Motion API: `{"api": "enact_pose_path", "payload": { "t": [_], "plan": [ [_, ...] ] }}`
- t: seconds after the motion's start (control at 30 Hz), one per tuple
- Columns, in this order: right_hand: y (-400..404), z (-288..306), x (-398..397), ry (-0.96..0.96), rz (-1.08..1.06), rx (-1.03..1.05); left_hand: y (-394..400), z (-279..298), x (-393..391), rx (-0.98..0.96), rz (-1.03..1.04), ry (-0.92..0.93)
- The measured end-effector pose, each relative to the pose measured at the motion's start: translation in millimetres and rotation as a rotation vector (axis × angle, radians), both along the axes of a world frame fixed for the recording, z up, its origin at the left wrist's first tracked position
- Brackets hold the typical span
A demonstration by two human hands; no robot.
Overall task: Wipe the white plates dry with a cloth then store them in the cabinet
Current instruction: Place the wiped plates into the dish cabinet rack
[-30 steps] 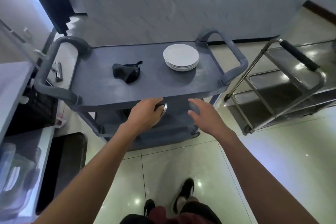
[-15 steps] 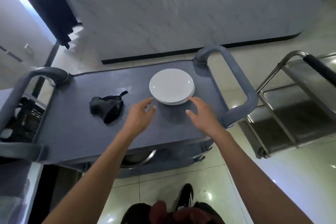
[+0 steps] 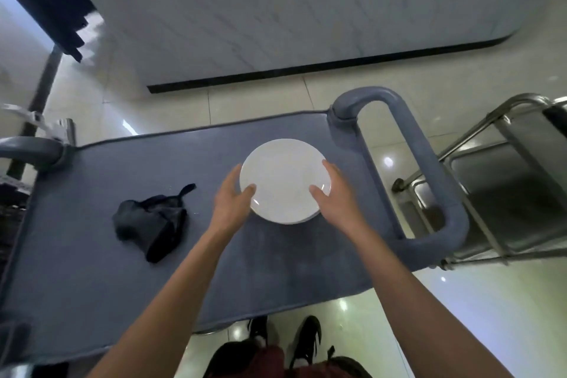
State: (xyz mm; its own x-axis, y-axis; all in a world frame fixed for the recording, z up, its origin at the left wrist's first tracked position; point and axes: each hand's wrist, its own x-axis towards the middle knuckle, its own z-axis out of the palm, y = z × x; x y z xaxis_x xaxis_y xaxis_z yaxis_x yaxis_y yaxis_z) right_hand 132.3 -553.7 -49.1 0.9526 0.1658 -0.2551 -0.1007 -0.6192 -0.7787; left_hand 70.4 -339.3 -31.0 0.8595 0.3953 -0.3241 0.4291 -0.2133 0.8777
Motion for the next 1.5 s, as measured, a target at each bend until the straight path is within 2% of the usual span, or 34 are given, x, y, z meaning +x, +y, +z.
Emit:
{"api": "enact_pose_path", "payload": {
  "t": [0.23, 0.63, 0.83, 1.07, 1.5],
  "plan": [
    [20.7, -25.7, 25.5, 0.029, -0.242, 0.085, 4.0, -32.9, 36.3, -0.116, 0.050, 0.027],
    [36.8, -43.3, 30.2, 0.042, -0.384, 0.179, -0.3, -64.6, 49.9, -0.180, 0.189, -0.039],
    [37.6, -39.9, 28.9, 0.007, -0.437, 0.250, -9.8, -63.9, 54.3, -0.274, 0.298, -0.043],
    [36.6, -32.7, 26.1, 0.016, -0.485, 0.310, -12.8, -56.9, 54.0, -0.340, 0.311, -0.046],
    [39.8, -16.9, 7.4, -0.033, -0.535, 0.367, -7.3, -38.0, 43.4, -0.286, 0.231, -0.134]
  ]
}}
